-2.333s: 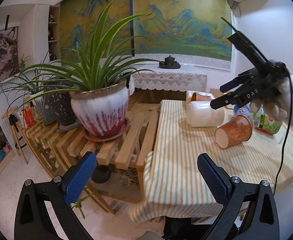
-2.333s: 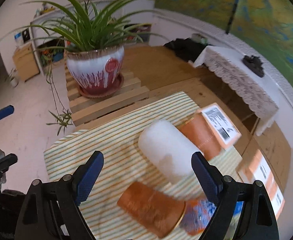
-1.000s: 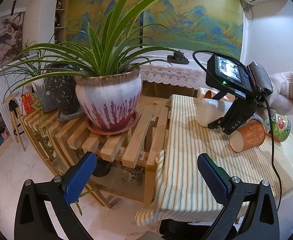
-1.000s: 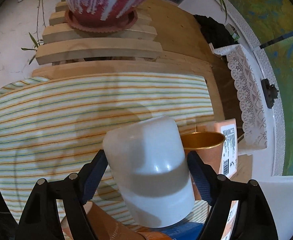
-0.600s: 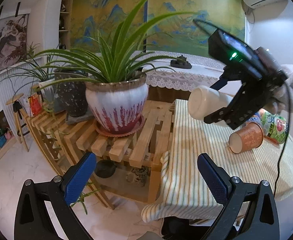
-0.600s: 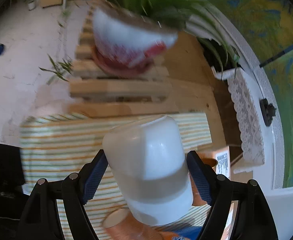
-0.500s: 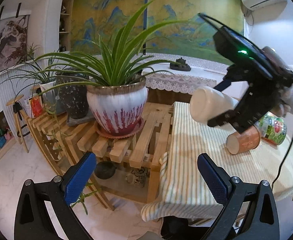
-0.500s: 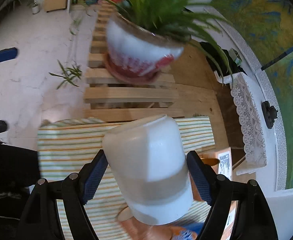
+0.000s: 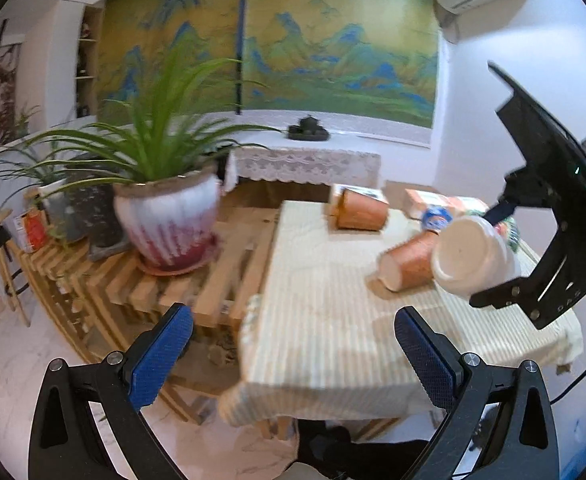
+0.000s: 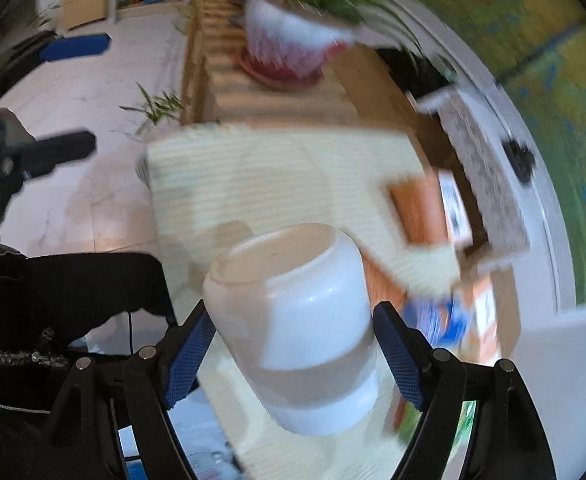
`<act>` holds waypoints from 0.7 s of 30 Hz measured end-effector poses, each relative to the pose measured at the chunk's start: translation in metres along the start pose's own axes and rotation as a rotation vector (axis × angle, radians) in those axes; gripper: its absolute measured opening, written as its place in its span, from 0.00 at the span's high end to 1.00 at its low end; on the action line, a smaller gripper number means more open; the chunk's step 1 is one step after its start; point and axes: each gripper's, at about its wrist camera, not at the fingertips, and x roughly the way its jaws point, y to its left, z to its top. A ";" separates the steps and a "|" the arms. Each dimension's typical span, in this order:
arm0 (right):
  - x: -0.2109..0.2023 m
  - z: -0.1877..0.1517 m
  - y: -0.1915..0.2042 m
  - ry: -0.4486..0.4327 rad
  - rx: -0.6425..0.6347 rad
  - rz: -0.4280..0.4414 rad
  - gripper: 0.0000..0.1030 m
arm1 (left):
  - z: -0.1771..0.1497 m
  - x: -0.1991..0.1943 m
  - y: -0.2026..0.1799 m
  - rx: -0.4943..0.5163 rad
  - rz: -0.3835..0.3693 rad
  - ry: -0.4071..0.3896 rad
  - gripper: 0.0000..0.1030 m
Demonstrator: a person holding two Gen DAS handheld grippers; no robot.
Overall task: Flip cup upside down
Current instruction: 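Lift the white cup with the right gripper and rotate it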
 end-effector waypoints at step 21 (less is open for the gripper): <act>0.054 -0.062 -0.029 0.111 0.134 -0.007 0.25 | 0.001 0.030 -0.047 0.043 -0.051 0.045 0.01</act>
